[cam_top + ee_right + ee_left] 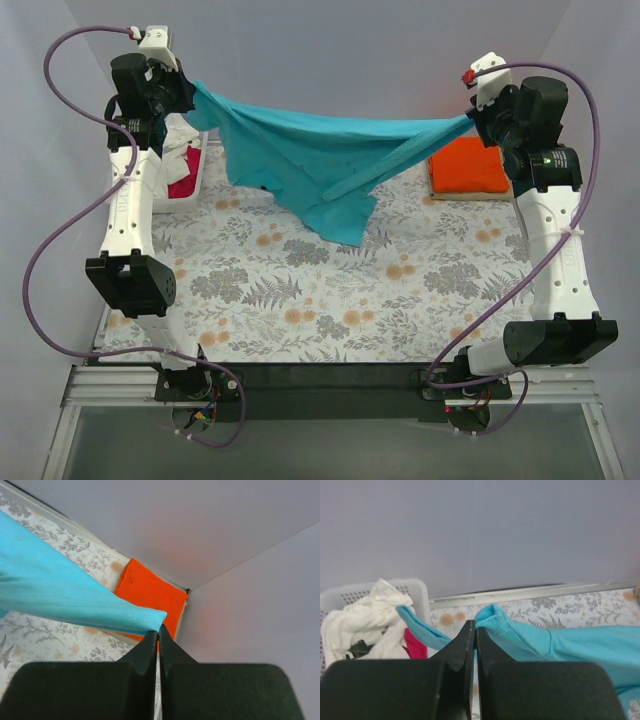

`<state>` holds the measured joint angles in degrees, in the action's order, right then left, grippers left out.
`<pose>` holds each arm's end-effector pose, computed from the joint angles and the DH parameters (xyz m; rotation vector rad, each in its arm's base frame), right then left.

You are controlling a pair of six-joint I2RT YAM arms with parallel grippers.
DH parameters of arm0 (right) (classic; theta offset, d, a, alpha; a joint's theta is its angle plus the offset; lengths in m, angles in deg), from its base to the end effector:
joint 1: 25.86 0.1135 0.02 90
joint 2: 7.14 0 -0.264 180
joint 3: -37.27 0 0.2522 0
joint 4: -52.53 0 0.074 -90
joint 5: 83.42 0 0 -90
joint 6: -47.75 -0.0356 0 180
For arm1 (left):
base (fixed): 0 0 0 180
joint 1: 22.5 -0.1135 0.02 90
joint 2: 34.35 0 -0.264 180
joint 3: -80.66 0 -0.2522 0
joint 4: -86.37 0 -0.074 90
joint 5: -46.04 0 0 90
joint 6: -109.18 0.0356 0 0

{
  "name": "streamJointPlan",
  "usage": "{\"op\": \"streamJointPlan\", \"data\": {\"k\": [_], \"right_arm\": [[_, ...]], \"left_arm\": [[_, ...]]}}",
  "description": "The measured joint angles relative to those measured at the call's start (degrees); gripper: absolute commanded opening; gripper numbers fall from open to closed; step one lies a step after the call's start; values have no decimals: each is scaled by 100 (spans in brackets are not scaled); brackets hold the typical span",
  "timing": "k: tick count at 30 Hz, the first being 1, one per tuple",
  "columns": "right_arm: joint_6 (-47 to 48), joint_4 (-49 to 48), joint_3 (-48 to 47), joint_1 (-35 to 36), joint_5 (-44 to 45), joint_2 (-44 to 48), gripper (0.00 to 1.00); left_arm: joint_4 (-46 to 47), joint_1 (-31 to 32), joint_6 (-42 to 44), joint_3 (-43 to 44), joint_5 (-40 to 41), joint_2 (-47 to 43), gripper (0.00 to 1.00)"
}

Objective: Fold and stack the t-shirts
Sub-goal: Flatten the tshirt out

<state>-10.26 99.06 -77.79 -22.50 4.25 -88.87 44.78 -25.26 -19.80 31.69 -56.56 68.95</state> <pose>0.2988 0.0190 0.4883 -0.5780 1.7178 -0.3194 0.4094 0.0120 0.4617 -0.5090 1.7835 -0.6438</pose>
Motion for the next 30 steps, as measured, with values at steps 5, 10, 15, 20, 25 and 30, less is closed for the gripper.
{"op": "streamJointPlan", "data": {"k": [5,10,15,20,25,30], "right_arm": [[118,-138,-212,-13,199,0,1],[133,-136,-212,-44,282,-15,1],[136,-125,-57,-46,275,114,1],[293,35,1303,-74,133,1075,1],[776,678,2531,-105,90,2133,1],[1340,1276,3335,-116,85,2688,1]], "left_arm": [[175,-13,42,179,39,-188,0],[271,-11,66,72,39,-323,0],[350,-13,247,-946,-214,-966,0],[37,-15,892,-2743,-846,-2365,0],[-1158,-13,1937,-4009,-1683,-4124,0],[-2673,-13,3464,-4242,-2428,-5276,3]]}}
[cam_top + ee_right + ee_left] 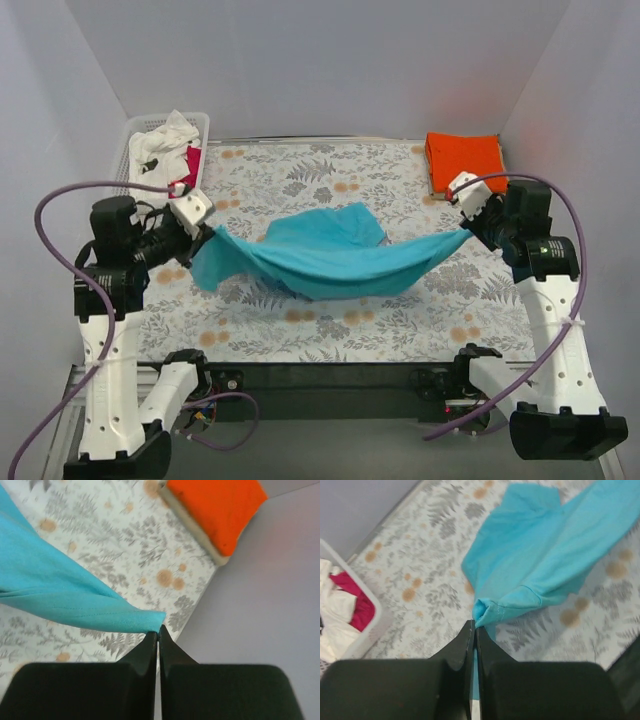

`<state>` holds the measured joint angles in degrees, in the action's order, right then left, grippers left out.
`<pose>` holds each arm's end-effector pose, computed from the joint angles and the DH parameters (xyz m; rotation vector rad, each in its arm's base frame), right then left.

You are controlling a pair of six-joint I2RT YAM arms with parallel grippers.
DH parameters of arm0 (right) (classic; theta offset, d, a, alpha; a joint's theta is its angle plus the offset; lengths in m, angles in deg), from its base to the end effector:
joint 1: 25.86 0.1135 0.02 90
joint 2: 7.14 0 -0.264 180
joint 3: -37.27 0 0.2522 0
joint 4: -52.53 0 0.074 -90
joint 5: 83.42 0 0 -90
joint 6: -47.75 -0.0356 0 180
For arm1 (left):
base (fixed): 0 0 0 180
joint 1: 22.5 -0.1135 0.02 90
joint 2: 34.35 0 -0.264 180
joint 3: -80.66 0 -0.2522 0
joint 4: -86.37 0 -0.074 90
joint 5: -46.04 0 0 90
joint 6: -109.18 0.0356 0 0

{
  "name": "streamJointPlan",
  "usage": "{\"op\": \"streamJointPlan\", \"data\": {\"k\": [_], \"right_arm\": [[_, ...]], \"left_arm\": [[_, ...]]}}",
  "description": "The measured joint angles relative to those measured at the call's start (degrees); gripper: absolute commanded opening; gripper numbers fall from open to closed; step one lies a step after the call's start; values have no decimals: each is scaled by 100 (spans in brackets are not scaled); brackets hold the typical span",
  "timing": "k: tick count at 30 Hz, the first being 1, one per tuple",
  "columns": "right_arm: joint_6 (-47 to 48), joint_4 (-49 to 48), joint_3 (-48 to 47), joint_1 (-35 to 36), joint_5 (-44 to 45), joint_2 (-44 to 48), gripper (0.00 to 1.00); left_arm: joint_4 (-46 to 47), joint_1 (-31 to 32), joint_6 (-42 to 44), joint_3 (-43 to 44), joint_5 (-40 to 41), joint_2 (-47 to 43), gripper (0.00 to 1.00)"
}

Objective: Fold and stack the t-shirts
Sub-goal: Flatten the tshirt out

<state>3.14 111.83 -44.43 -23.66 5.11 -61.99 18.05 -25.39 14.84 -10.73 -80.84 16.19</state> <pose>0.1853 0.0080 0.3845 -0.8876 1.9752 -0.4119 0.1402 -0.0143 0.4212 0.2583 2.0370 -0.6870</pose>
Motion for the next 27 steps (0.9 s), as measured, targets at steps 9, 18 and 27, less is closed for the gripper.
{"op": "streamJointPlan", "data": {"k": [9,18,27], "right_arm": [[654,1126,654,-26,-623,-800,2],[874,1541,1628,-28,-743,-555,1],[597,968,1727,-28,-444,-999,1]], "left_arm": [[-1947,-4,2363,-1987,-42,-417,82],[258,861,170,-1045,-55,2048,77],[2811,2752,-1814,1211,1423,6271,79]]}}
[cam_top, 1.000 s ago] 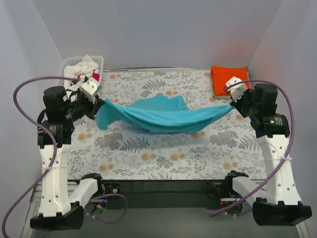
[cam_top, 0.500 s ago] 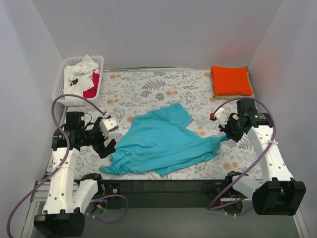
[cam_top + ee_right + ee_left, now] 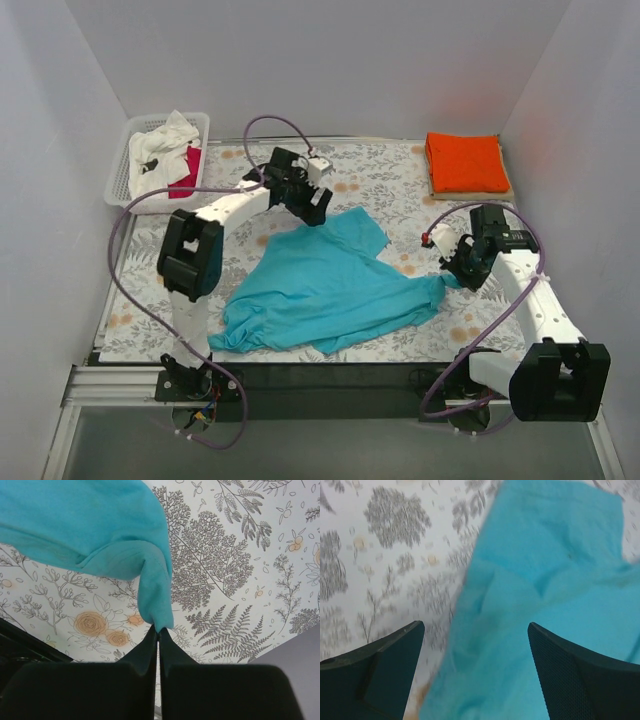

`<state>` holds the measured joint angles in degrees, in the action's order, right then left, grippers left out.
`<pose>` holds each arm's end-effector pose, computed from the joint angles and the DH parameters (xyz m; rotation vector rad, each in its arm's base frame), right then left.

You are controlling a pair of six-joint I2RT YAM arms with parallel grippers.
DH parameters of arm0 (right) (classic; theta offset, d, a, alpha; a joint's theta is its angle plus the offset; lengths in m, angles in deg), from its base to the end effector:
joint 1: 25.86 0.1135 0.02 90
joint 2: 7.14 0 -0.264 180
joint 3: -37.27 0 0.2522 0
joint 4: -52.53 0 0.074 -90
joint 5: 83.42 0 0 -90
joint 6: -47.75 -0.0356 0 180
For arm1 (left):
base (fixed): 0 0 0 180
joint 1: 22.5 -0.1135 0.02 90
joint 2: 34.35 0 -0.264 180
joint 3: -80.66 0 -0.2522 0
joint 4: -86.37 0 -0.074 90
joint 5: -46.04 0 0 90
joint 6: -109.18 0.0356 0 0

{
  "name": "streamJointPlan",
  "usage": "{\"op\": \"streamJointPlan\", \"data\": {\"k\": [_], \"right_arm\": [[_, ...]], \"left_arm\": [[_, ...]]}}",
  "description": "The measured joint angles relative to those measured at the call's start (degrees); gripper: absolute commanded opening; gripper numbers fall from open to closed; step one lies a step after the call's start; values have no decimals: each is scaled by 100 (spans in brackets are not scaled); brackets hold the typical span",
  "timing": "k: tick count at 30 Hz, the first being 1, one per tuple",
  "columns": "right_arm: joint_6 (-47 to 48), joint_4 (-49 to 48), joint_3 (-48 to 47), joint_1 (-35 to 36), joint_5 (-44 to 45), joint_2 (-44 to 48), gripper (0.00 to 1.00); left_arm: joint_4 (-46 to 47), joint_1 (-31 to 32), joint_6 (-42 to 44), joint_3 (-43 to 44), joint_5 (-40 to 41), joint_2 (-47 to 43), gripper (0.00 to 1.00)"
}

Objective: Fold and stack the t-shirts
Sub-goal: Flatten the tshirt out

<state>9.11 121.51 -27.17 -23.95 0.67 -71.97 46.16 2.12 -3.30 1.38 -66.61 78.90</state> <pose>0.1982 0.0103 0.2483 -1.2655 2.4652 -0.0810 0.3898 -0.1937 0.2163 0.2223 2.5759 -0.8211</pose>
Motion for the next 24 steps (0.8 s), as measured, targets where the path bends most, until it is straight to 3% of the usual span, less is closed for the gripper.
{"op": "streamJointPlan", "data": {"k": [7,15,17,22,24], "right_arm": [[-125,-511,-7,-2,286,-195,1],[-192,-872,-44,-2,470,-610,1],[-195,-990,-72,-2,490,-710,1],[-192,-1274,-238,-2,540,-977,1],[-190,-1368,-308,-2,555,-1095,1]], "left_arm": [[645,369,-557,1381,476,1655,79],[1117,581,-960,1558,289,2028,70],[1248,634,-1058,1541,203,2028,57],[1464,699,-1211,1432,103,2028,42],[1523,704,-1281,1322,52,2028,26]]}}
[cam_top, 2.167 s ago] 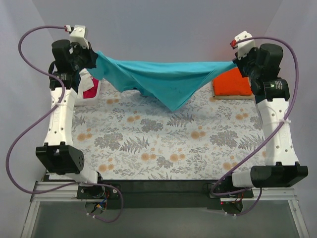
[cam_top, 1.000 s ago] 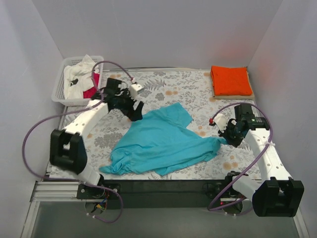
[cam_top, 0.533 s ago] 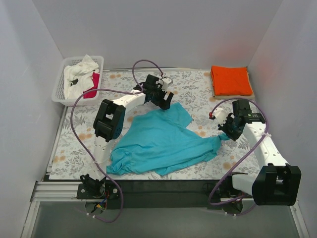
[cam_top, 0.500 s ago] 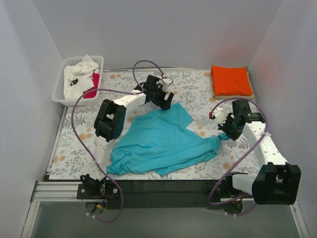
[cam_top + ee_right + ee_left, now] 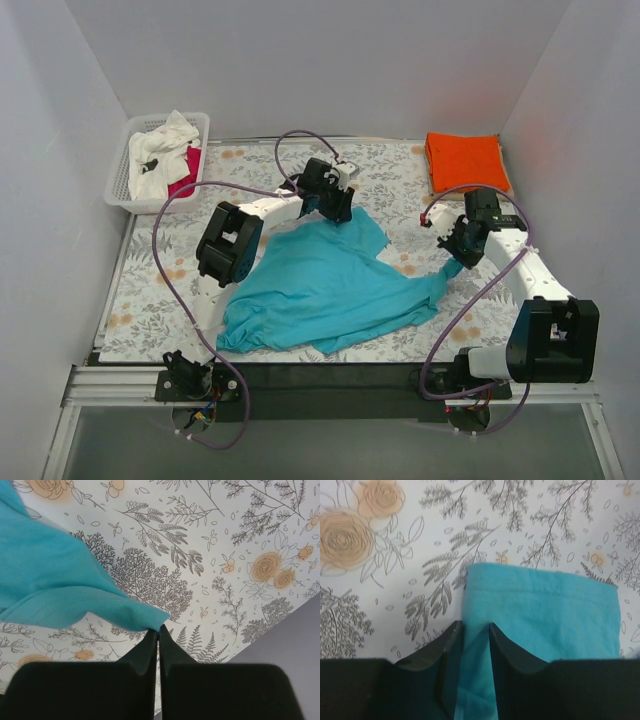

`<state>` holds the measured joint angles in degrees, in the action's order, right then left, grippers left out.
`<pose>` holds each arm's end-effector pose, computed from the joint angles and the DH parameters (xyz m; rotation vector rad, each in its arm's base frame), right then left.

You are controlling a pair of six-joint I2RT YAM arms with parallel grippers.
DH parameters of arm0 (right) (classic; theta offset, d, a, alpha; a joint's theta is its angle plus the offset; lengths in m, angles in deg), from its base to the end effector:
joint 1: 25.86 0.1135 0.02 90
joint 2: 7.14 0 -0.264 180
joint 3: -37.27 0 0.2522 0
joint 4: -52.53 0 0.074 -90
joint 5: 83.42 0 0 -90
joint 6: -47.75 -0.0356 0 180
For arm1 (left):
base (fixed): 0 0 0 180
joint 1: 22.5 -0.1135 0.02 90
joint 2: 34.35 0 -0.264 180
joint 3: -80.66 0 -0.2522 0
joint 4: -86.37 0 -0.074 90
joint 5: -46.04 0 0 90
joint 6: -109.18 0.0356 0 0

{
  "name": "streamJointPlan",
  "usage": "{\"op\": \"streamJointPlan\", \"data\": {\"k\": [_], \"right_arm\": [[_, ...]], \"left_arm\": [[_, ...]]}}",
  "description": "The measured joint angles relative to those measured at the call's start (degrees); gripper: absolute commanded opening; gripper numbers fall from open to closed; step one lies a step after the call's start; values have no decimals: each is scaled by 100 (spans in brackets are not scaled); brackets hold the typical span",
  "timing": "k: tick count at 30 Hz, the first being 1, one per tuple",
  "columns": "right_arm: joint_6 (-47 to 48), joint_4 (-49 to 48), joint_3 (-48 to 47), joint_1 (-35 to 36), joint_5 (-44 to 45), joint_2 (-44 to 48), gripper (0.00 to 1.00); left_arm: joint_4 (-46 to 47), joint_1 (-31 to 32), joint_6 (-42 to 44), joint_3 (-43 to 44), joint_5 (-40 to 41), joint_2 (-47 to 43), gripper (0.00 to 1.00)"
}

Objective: Fold and stack the t-shirts
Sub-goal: Flatten the tshirt out

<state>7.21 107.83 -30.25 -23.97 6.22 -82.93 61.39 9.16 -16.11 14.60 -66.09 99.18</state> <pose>0.2534 0.0086 0.2350 -1.1743 2.4381 -0.2485 0.4319 -0.2821 0.1453 0.1257 2.5111 -0.9873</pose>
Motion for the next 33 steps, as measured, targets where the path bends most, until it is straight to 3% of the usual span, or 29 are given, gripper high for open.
{"op": "streamJointPlan", "data": {"k": [1,2,10,16,17,18,20,23,26,29,33], "right_arm": [[0,-33,-35,0,4,-52,1],[0,-74,-57,0,2,-81,1],[199,-490,-118,0,-96,-81,1],[529,-1580,269,44,-393,11,3],[581,-1784,372,68,-428,17,7],[627,-2031,490,120,-433,15,21],[741,-2527,704,243,-278,-48,32],[831,-3097,728,295,197,-457,34],[573,-3047,162,-4,470,-1213,33],[-22,-2343,-898,-409,201,-1753,32],[-1045,-1661,-2302,-555,-573,-2035,43]], "left_arm": [[48,-2,-20,-63,-35,0,18],[68,-2,-55,-87,-50,0,0],[-48,-367,-111,-562,92,-350,0],[-555,-1722,269,-1613,540,-1547,0],[-566,-1987,332,-1784,638,-1801,0],[-616,-2197,372,-1926,708,-2028,0],[-680,-2487,457,-2203,850,-2496,0],[-713,-2531,546,-2503,966,-2942,0],[-743,-2422,553,-2647,966,-3040,0],[-804,-2337,542,-2739,953,-2994,0],[-826,-2332,529,-2763,953,-2964,0]]}}
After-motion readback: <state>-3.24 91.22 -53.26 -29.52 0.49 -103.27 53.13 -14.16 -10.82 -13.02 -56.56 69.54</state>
